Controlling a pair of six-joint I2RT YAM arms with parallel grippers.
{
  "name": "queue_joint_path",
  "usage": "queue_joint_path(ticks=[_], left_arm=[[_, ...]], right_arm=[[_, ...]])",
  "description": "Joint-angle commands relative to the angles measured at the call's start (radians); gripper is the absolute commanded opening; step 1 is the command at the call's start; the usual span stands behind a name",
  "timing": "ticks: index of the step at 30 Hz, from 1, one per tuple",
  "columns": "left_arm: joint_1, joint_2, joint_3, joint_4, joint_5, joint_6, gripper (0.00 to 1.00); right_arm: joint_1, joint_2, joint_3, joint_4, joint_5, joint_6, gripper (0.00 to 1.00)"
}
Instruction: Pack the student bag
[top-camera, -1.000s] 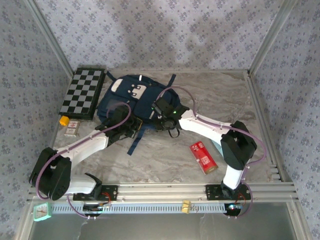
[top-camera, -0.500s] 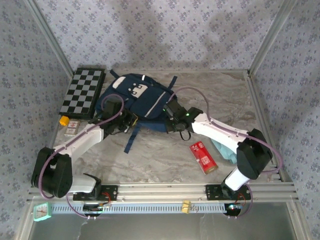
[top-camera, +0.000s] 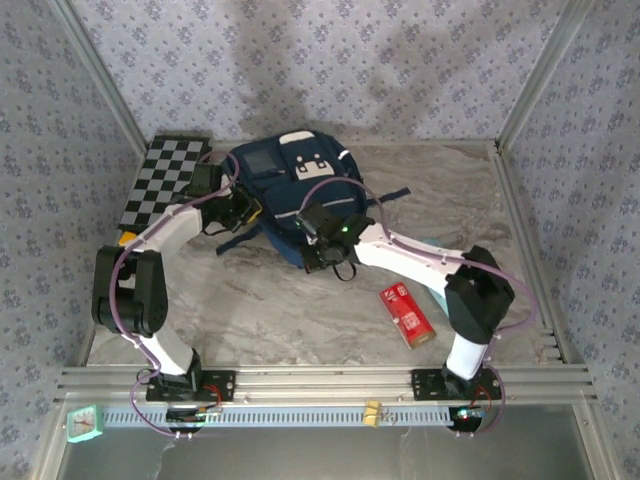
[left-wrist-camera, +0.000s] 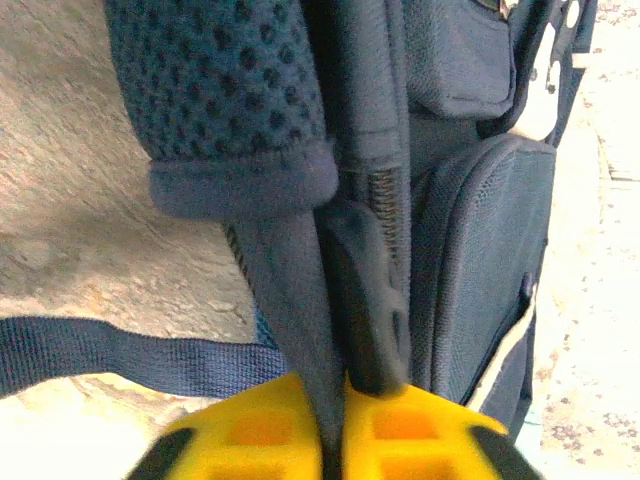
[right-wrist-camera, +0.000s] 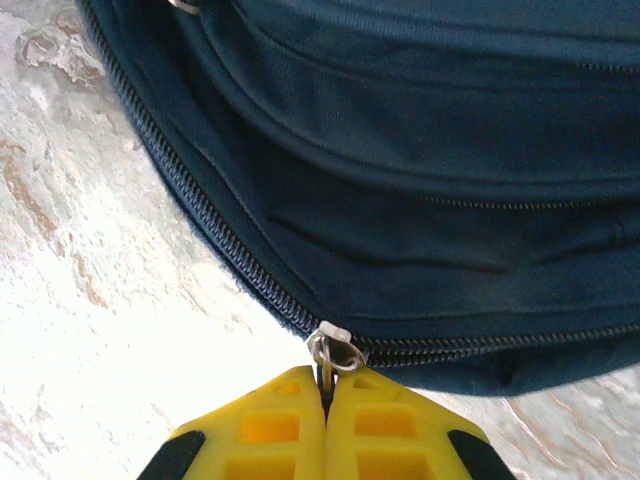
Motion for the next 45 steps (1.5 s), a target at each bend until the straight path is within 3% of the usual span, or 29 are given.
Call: queue_joint_path(ticks=[1, 4, 7, 11, 17, 25, 29, 40, 45], left_arm=[[-0.008, -0.077, 0.009, 0.055, 0.094, 0.036, 0.32], [-0.009, -0.169, -0.103, 0.101, 0.088, -0.073, 0.5], [-0.023, -0.29, -0.231, 0.122, 0.029, -0.215, 0.57], [-0.111, -0.407, -0.357, 0.185, -0.061, -0.397, 0.68], [-0.264, -0.435, -0.466, 0.327, -0.199, -0.615, 0.7], [-0.379, -0.39, -0.476, 0.387, -0.304, -0.71, 0.72], [-0.429, -0.361, -0.489, 0.395, -0.361, -0.767, 0.7], [-0.463, -0.183, -0.41, 0.458, -0.366, -0.812, 0.45], [-0.467, -0.161, -0.389, 0.441, -0.407, -0.768, 0.14]], right_arm=[[0.001, 0.017, 0.039, -0.011, -0.022, 0.06, 0.0], [-0.014, 0.02, 0.017, 0.002, -0.033, 0.101, 0.0], [-0.006, 0.012, -0.004, 0.016, -0.036, 0.103, 0.0], [0.0, 0.012, -0.018, 0.041, -0.039, 0.112, 0.0], [0.002, 0.003, -0.027, 0.043, -0.036, 0.106, 0.0], [0.0, -0.012, -0.052, 0.068, -0.044, 0.106, 0.0], [0.001, -0.012, -0.048, 0.069, -0.044, 0.105, 0.0], [0.004, -0.024, -0.06, 0.078, -0.026, 0.106, 0.0], [0.009, -0.034, -0.05, 0.051, 0.018, 0.099, 0.0]])
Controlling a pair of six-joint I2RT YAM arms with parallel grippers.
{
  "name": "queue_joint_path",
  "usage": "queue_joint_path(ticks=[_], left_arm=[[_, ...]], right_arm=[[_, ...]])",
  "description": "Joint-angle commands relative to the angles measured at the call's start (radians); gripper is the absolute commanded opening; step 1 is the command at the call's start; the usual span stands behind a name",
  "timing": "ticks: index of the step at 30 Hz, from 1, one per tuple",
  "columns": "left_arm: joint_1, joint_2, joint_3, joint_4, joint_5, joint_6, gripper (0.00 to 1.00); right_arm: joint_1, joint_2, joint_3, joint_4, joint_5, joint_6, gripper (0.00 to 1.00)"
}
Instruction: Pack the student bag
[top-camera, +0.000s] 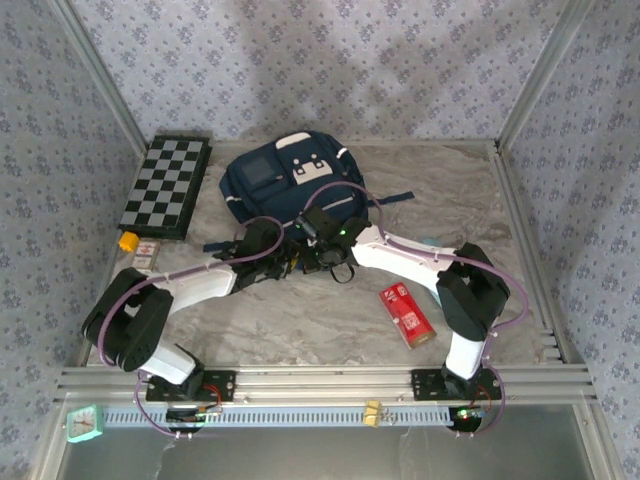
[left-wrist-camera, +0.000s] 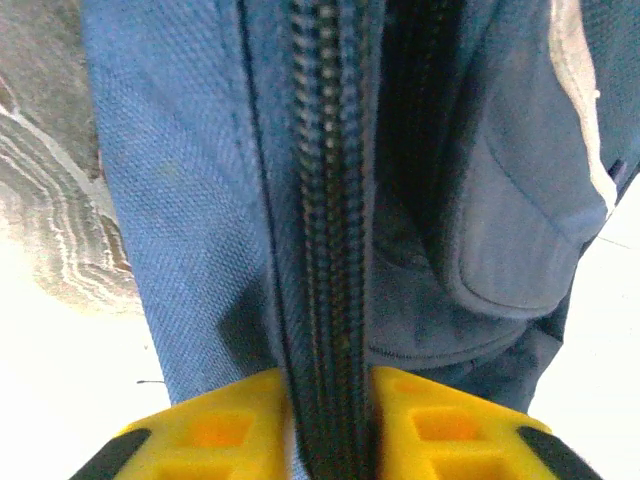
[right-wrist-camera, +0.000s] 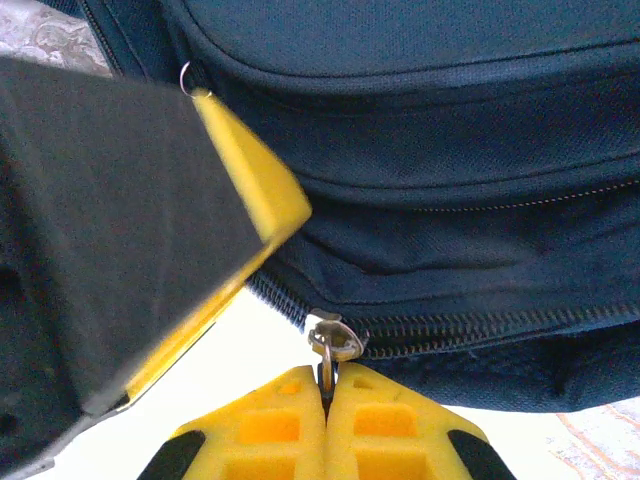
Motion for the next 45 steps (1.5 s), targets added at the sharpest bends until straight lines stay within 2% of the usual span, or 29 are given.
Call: queue_joint_path(ticks=[1, 3, 8, 13, 16, 19, 22, 25, 28, 31, 39, 40, 42, 43, 45], left_arm=[[-0.008, -0.01, 0.064, -0.028, -0.074, 0.049, 0.1], [-0.001, -0.024, 0.112, -0.15, -0.09, 0.102, 0.0], [0.041, -0.075, 0.107, -0.159, -0.09, 0.197, 0.0], [0.164, -0.088, 0.127, -0.202, 0.029, 0.335, 0.0], [0.234, -0.089, 0.176, -0.265, 0.089, 0.479, 0.0], [0.286, -0.073, 0.228, -0.313, 0.144, 0.579, 0.0], [0.319, -0.046, 0.26, -0.306, 0.197, 0.633, 0.0], [0.344, -0.003, 0.317, -0.322, 0.224, 0.706, 0.0], [0.371, 0.052, 0.391, -0.326, 0.261, 0.777, 0.0], [0.39, 0.098, 0.459, -0.357, 0.299, 0.836, 0.0], [0.424, 0.055, 0.41, -0.392, 0.317, 0.843, 0.0], [0.423, 0.049, 0.396, -0.375, 0.323, 0.837, 0.0], [0.424, 0.049, 0.384, -0.373, 0.319, 0.821, 0.0], [0.426, 0.053, 0.387, -0.38, 0.315, 0.825, 0.0], [0.426, 0.058, 0.396, -0.396, 0.308, 0.83, 0.0]], right_arm=[[0.015, -0.058, -0.007, -0.024, 0.048, 0.0, 0.0], [0.016, -0.081, -0.029, -0.036, 0.083, 0.0, 0.0], [-0.008, -0.139, -0.073, -0.105, 0.149, 0.003, 0.0], [-0.064, -0.209, -0.141, -0.143, 0.169, -0.012, 0.0], [-0.13, -0.26, -0.214, -0.157, 0.165, -0.038, 0.0], [-0.154, -0.285, -0.246, -0.155, 0.195, -0.087, 0.0], [-0.129, -0.277, -0.234, -0.145, 0.187, -0.13, 0.0], [-0.058, -0.27, -0.205, -0.083, 0.104, -0.166, 0.0], [0.004, -0.236, -0.158, -0.013, 0.041, -0.131, 0.0], [0.015, -0.177, -0.089, 0.053, -0.018, -0.075, 0.0], [-0.017, -0.126, -0.046, -0.025, 0.103, -0.058, 0.0], [-0.036, -0.123, -0.033, -0.031, 0.086, -0.074, 0.05], [-0.077, -0.117, -0.016, -0.021, 0.034, -0.095, 0.27], [-0.101, -0.104, -0.009, -0.01, 0.01, -0.115, 0.34], [-0.123, -0.073, 0.008, -0.011, -0.021, -0.15, 0.36]])
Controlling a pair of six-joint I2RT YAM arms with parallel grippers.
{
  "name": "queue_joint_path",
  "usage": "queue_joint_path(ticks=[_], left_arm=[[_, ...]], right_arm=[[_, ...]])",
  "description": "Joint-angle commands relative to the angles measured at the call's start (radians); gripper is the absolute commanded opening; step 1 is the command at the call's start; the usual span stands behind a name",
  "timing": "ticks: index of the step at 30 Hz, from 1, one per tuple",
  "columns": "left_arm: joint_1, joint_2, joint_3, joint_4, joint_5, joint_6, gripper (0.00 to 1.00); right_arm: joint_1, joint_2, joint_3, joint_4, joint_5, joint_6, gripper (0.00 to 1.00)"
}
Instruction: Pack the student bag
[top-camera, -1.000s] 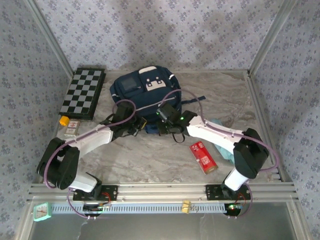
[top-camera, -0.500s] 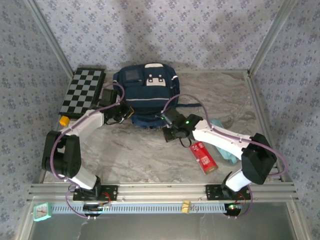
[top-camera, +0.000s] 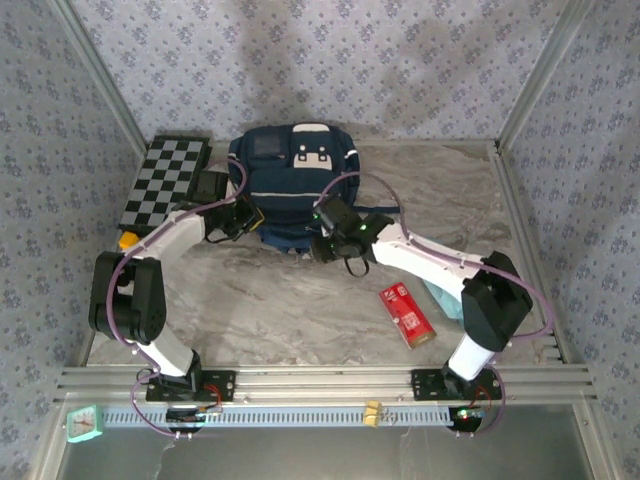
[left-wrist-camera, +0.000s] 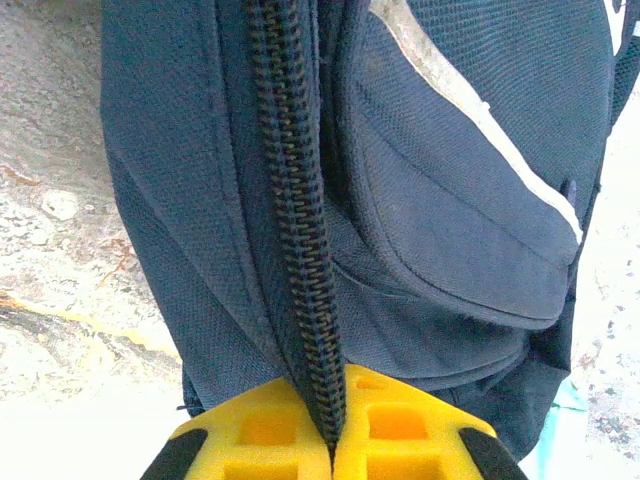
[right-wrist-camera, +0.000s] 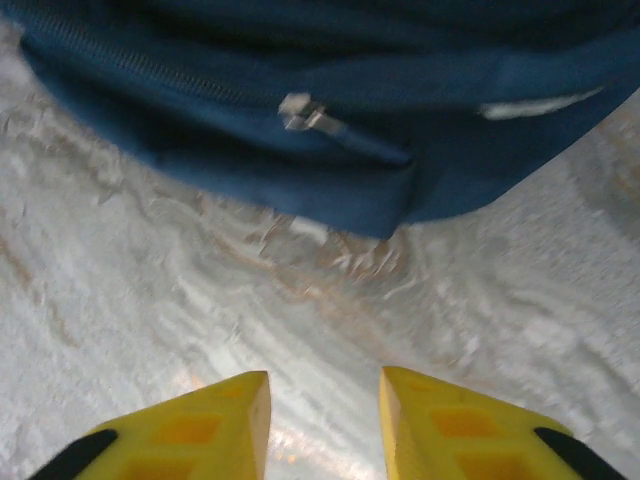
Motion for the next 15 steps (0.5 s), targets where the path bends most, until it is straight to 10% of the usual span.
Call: queue_joint_path(ticks=[1, 15], left_arm=[[0.007, -0.053, 0.025, 0.033, 0.018, 0.031, 0.0], [0.007, -0.052, 0.008, 0.036, 0.022, 0.004, 0.0]], right_arm=[[-0.039, 0.052, 0.045, 0.003, -0.067, -0.08, 0.38], [-0.113, 0.224, 0.151, 0.104, -0.165, -0.286, 0.58]])
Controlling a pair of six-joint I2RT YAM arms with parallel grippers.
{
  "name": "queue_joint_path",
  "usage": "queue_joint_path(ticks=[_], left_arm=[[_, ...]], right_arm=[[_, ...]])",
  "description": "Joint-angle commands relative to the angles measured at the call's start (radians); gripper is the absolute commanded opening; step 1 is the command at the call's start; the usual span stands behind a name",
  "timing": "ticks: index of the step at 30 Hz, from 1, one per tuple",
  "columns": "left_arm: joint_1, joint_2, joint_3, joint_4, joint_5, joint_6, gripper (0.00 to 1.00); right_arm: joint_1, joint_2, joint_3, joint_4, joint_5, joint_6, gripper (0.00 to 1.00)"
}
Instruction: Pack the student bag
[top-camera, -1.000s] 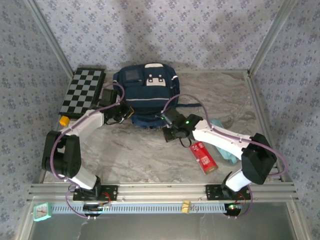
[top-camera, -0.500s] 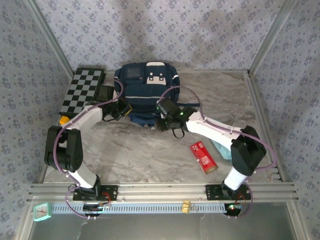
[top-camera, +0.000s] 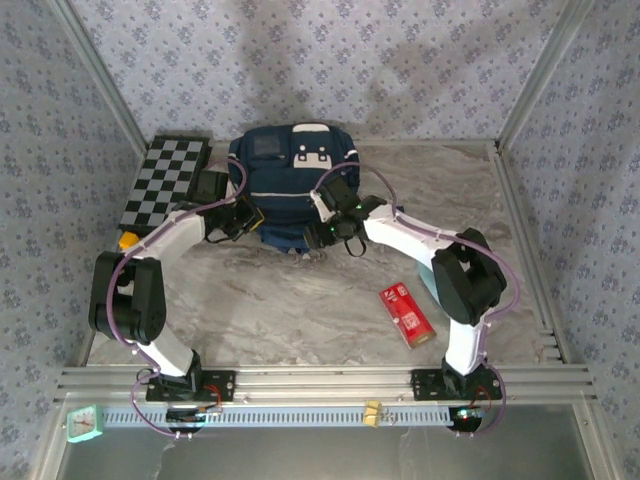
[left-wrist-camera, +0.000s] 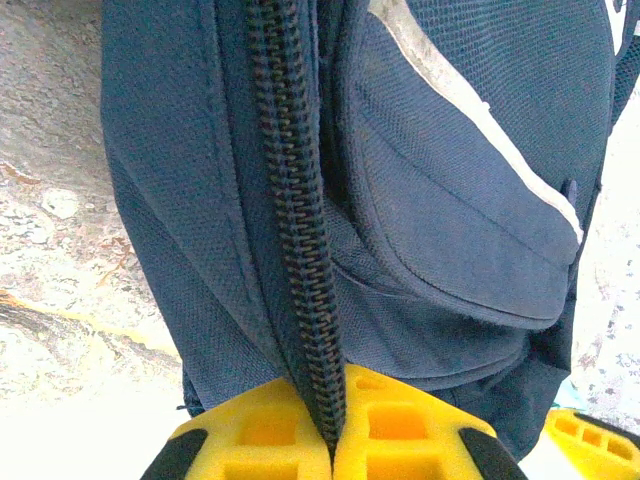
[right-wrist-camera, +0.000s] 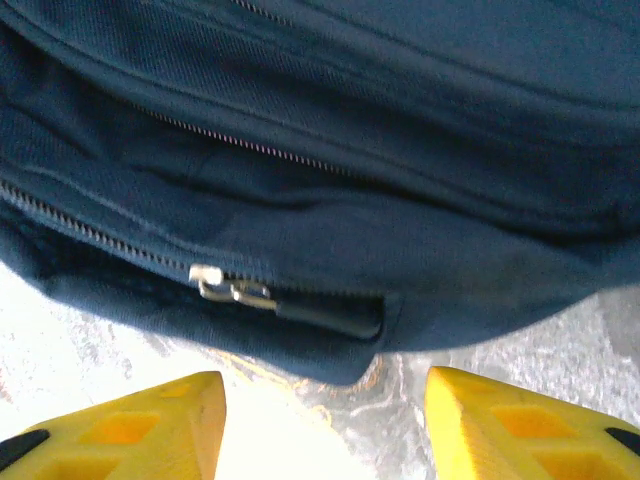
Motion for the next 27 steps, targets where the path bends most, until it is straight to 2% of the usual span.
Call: queue_joint_path(ticks=[1, 4, 8, 11, 17, 27], left_arm=[[0.007, -0.053, 0.008, 0.037, 0.023, 0.006, 0.0], [0.007, -0.056, 0.002, 0.032, 0.022, 0.009, 0.0], [0.007, -0.055, -0.005, 0.039, 0.03, 0.005, 0.0], [0.007, -0.063, -0.019, 0.04, 0.034, -0.002, 0.0], [0.009, -0.074, -0.027, 0.009, 0.011, 0.026, 0.0], [0.019, -0.079, -0.037, -0.01, 0.002, 0.044, 0.0]], right_arm=[[-0.003, 0.038, 0.065, 0.009, 0.021, -0.078, 0.59], [-0.004, 0.066, 0.1, 0.009, 0.03, -0.098, 0.59], [0.001, 0.099, 0.126, 0.051, -0.035, -0.14, 0.57], [0.011, 0.113, 0.131, 0.083, -0.05, -0.173, 0.52], [0.013, 0.13, 0.13, 0.08, -0.111, -0.206, 0.32], [0.018, 0.119, 0.128, 0.082, -0.01, -0.21, 0.0]])
